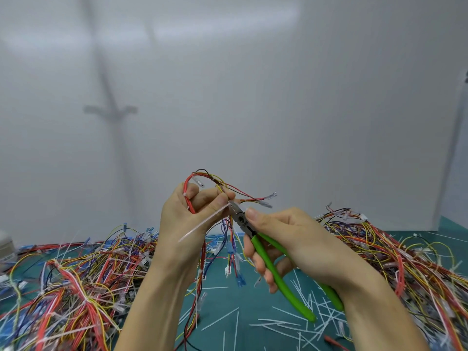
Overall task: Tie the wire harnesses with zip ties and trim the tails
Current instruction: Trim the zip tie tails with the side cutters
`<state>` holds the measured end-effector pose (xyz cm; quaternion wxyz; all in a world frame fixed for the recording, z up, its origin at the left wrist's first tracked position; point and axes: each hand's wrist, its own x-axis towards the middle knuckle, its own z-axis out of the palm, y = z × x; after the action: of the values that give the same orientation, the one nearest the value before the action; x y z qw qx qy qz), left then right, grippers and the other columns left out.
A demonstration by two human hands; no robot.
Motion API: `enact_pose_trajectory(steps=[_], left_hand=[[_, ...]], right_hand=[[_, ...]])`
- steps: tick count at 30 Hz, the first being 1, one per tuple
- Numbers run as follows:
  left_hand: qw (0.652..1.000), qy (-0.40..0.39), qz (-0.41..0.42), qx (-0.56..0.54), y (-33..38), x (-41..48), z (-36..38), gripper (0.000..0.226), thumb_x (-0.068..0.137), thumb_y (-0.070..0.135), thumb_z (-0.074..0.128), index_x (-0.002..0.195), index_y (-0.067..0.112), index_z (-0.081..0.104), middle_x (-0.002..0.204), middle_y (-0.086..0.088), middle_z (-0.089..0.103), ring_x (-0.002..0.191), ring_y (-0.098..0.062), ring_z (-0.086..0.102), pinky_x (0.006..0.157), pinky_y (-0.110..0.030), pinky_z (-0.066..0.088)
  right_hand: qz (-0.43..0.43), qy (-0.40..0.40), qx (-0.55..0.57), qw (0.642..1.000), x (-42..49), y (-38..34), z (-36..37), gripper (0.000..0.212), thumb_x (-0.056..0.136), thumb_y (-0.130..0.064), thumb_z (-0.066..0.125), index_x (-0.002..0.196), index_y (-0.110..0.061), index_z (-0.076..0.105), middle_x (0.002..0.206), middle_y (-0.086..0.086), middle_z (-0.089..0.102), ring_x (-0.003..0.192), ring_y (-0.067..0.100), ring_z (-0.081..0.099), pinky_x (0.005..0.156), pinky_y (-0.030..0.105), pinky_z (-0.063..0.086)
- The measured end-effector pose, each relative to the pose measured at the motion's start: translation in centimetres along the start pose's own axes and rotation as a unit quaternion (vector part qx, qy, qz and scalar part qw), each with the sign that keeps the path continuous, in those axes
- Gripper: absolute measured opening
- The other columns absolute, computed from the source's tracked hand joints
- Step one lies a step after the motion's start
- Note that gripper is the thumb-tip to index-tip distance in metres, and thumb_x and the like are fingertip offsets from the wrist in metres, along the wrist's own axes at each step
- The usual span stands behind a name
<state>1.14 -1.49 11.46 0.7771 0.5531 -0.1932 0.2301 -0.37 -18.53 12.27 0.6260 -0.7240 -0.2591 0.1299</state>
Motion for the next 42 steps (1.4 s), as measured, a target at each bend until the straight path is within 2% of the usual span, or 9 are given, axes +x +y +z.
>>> enact_pose_trajectory(steps=[6, 12, 16, 19, 23, 28, 32, 35, 42], left_hand=[[1.0, -0.002, -0.001, 0.018, -0.2, 0.0, -0.1, 0.041, 0.067, 0.008, 0.071, 0.082, 0.017, 0.033, 0.077, -0.009, 0.075, 0.071, -0.018, 0.073, 0.068, -0.026, 0.058], [0.994, 0.022, -0.09, 0.052, -0.5, 0.2, -0.2, 0.024, 0.091, 0.004, 0.061, 0.074, 0.015, 0.05, 0.087, -0.017, 0.076, 0.081, -0.025, 0.075, 0.07, -0.028, 0.061], [0.968, 0.026, -0.231, 0.091, -0.5, 0.5, -0.3, 0.022, 0.105, 0.031, 0.038, 0.097, 0.013, 0.049, 0.088, -0.014, 0.077, 0.078, -0.03, 0.075, 0.073, -0.041, 0.061], [0.952, 0.001, -0.264, 0.154, -0.3, 0.7, -1.2, 0.027, 0.104, 0.033, 0.035, 0.112, 0.015, 0.053, 0.088, -0.012, 0.077, 0.077, -0.033, 0.075, 0.08, -0.042, 0.058], [0.939, -0.024, -0.283, 0.193, 0.2, 0.5, -1.4, 0.024, 0.103, 0.032, 0.032, 0.119, 0.03, 0.05, 0.083, -0.012, 0.077, 0.07, -0.033, 0.075, 0.062, -0.036, 0.062], [0.937, -0.058, -0.261, 0.224, 0.4, 0.3, -0.9, 0.028, 0.102, 0.019, 0.033, 0.086, 0.033, 0.051, 0.075, -0.01, 0.076, 0.06, -0.028, 0.073, 0.05, -0.03, 0.059], [0.95, -0.09, -0.224, 0.199, 0.1, 0.0, -0.9, 0.027, 0.105, 0.022, 0.036, 0.116, 0.042, 0.052, 0.082, -0.002, 0.077, 0.067, -0.026, 0.075, 0.054, -0.026, 0.058], [0.954, -0.109, -0.207, 0.188, -0.1, -0.2, -0.7, 0.035, 0.104, 0.026, 0.043, 0.136, 0.04, 0.042, 0.076, 0.005, 0.075, 0.07, -0.027, 0.075, 0.054, -0.023, 0.056], [0.951, -0.166, -0.187, 0.184, 0.5, -0.6, -0.5, 0.023, 0.093, 0.039, 0.058, 0.11, 0.054, 0.061, 0.097, 0.002, 0.077, 0.08, -0.029, 0.075, 0.062, -0.024, 0.058]], right_hand=[[-0.003, 0.002, -0.007, 1.0, 0.0, 0.1, -0.1, 0.052, 0.097, -0.049, 0.046, 0.074, -0.007, 0.067, 0.06, 0.01, 0.059, 0.045, 0.017, 0.055, 0.045, 0.027, 0.053], [0.018, 0.065, 0.015, 0.998, 0.8, 0.5, -0.1, 0.052, 0.098, -0.046, 0.047, 0.069, -0.007, 0.066, 0.057, 0.009, 0.058, 0.044, 0.019, 0.054, 0.045, 0.03, 0.054], [0.015, 0.168, -0.041, 0.985, 1.5, 1.3, -0.2, 0.05, 0.093, -0.052, 0.052, 0.072, -0.008, 0.065, 0.061, 0.004, 0.065, 0.05, 0.019, 0.056, 0.058, 0.037, 0.055], [-0.009, 0.168, -0.096, 0.981, 1.3, 1.4, -0.2, 0.035, 0.086, -0.048, 0.066, 0.079, -0.014, 0.068, 0.06, -0.005, 0.068, 0.048, 0.01, 0.056, 0.049, 0.019, 0.047], [-0.028, 0.156, -0.119, 0.98, 1.6, 1.8, 0.3, 0.025, 0.078, -0.035, 0.079, 0.074, -0.015, 0.065, 0.053, -0.007, 0.06, 0.049, 0.011, 0.057, 0.053, 0.024, 0.05], [-0.035, 0.198, -0.145, 0.969, 2.5, 2.6, 1.4, 0.021, 0.073, -0.03, 0.081, 0.071, -0.019, 0.063, 0.057, -0.003, 0.063, 0.059, 0.022, 0.062, 0.072, 0.049, 0.059], [-0.052, 0.242, -0.139, 0.959, 2.9, 3.0, 1.3, 0.016, 0.065, -0.033, 0.078, 0.074, -0.029, 0.065, 0.059, -0.006, 0.066, 0.062, 0.023, 0.067, 0.069, 0.048, 0.059], [-0.057, 0.229, -0.115, 0.965, 2.9, 3.0, 1.2, 0.016, 0.064, -0.03, 0.077, 0.071, -0.022, 0.065, 0.058, -0.001, 0.065, 0.055, 0.02, 0.064, 0.066, 0.052, 0.059], [-0.117, 0.298, -0.11, 0.941, 2.6, 2.5, 0.9, 0.021, 0.065, -0.035, 0.078, 0.078, -0.026, 0.064, 0.06, 0.0, 0.064, 0.061, 0.027, 0.065, 0.067, 0.051, 0.057]])
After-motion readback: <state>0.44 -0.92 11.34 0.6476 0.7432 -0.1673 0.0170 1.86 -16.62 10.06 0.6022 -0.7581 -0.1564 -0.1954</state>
